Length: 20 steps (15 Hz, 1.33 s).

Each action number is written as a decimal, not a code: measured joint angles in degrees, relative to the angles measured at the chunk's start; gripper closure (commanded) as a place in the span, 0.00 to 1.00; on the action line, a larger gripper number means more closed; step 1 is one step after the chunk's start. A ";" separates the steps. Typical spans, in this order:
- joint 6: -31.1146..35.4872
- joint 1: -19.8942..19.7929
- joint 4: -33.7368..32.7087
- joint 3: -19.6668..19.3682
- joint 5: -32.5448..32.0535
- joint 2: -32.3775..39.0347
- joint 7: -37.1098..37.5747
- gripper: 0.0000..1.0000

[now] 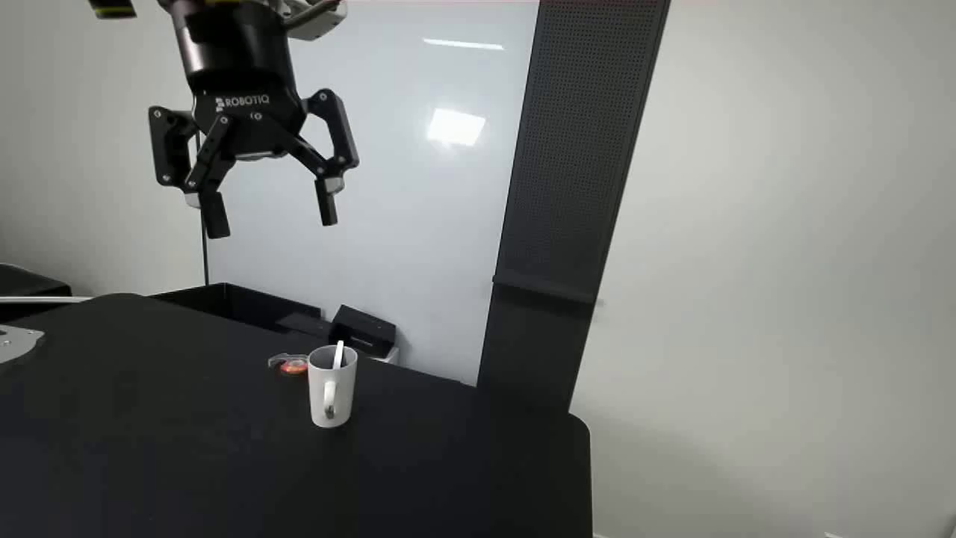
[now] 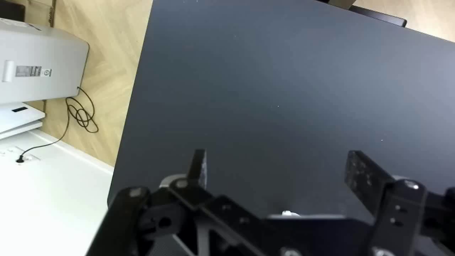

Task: Take the spoon out of the mug and put it on the table

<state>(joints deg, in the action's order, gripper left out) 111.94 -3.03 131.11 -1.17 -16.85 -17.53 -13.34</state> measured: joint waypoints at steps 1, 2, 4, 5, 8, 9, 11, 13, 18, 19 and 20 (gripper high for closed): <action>0.00 0.00 0.00 0.00 0.00 -0.01 0.00 0.00; 0.01 0.00 0.00 0.00 0.00 -0.01 0.00 0.00; 0.01 0.00 0.00 0.00 0.00 -0.01 0.00 0.00; 0.02 0.00 0.00 0.00 0.00 -0.01 0.00 0.00; 0.02 0.00 0.00 0.00 0.00 -0.01 0.00 0.00; 0.02 0.00 0.00 0.00 0.00 -0.01 0.00 0.00; 0.02 0.03 0.03 -0.01 0.00 -0.01 0.00 0.00; 0.02 0.09 0.05 -0.08 0.00 0.06 -0.13 0.00; 2.30 0.10 -1.52 -1.15 0.56 2.94 -2.36 0.00; 3.01 0.11 -2.45 -1.49 1.11 4.41 -3.15 0.00; 3.67 0.10 -3.67 -1.81 1.66 6.26 -3.94 0.00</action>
<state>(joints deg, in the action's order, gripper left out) 115.61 -2.93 127.44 -2.98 -15.19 -11.27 -17.29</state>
